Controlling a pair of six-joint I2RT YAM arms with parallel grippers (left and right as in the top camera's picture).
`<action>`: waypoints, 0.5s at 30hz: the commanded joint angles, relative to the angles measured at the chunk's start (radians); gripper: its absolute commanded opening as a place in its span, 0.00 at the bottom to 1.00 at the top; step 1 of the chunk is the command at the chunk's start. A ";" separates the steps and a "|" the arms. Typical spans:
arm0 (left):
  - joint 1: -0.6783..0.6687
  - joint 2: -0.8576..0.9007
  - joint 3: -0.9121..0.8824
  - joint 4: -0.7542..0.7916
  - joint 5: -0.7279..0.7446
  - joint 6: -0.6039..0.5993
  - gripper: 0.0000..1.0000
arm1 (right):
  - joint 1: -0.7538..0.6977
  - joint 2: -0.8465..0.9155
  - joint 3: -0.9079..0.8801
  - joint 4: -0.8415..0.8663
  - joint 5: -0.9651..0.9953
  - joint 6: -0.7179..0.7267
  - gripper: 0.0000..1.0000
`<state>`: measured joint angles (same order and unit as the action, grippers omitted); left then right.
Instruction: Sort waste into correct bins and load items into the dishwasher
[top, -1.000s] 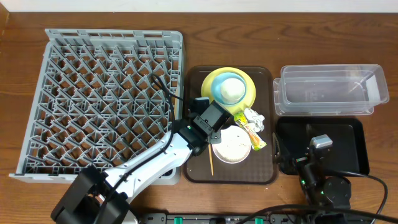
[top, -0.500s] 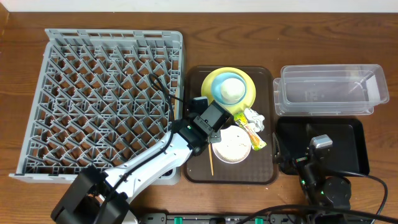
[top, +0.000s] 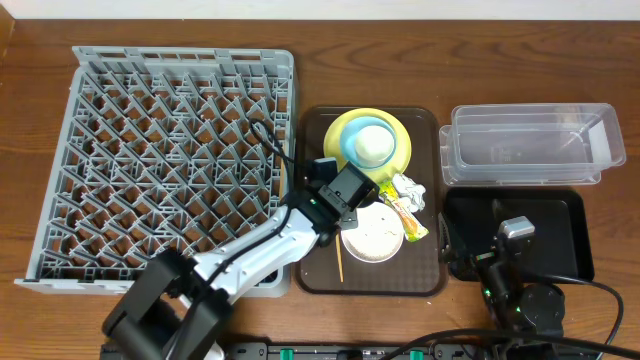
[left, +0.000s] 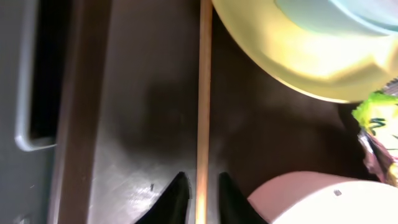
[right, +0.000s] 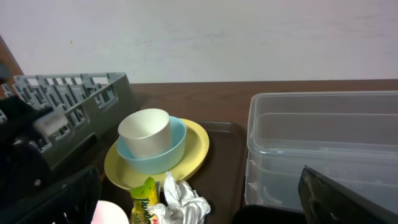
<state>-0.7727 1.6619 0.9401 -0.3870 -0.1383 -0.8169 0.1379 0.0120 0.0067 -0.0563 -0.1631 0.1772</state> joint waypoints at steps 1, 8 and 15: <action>0.000 0.056 -0.003 0.025 -0.021 -0.008 0.22 | -0.013 -0.005 -0.001 -0.004 -0.002 -0.006 0.99; 0.000 0.122 -0.003 0.069 -0.020 -0.008 0.23 | -0.013 -0.005 -0.001 -0.004 -0.002 -0.006 0.99; 0.000 0.132 -0.003 0.071 -0.029 -0.008 0.21 | -0.013 -0.005 -0.001 -0.004 -0.002 -0.006 0.99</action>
<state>-0.7727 1.7733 0.9401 -0.3126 -0.1421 -0.8158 0.1379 0.0120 0.0067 -0.0563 -0.1631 0.1768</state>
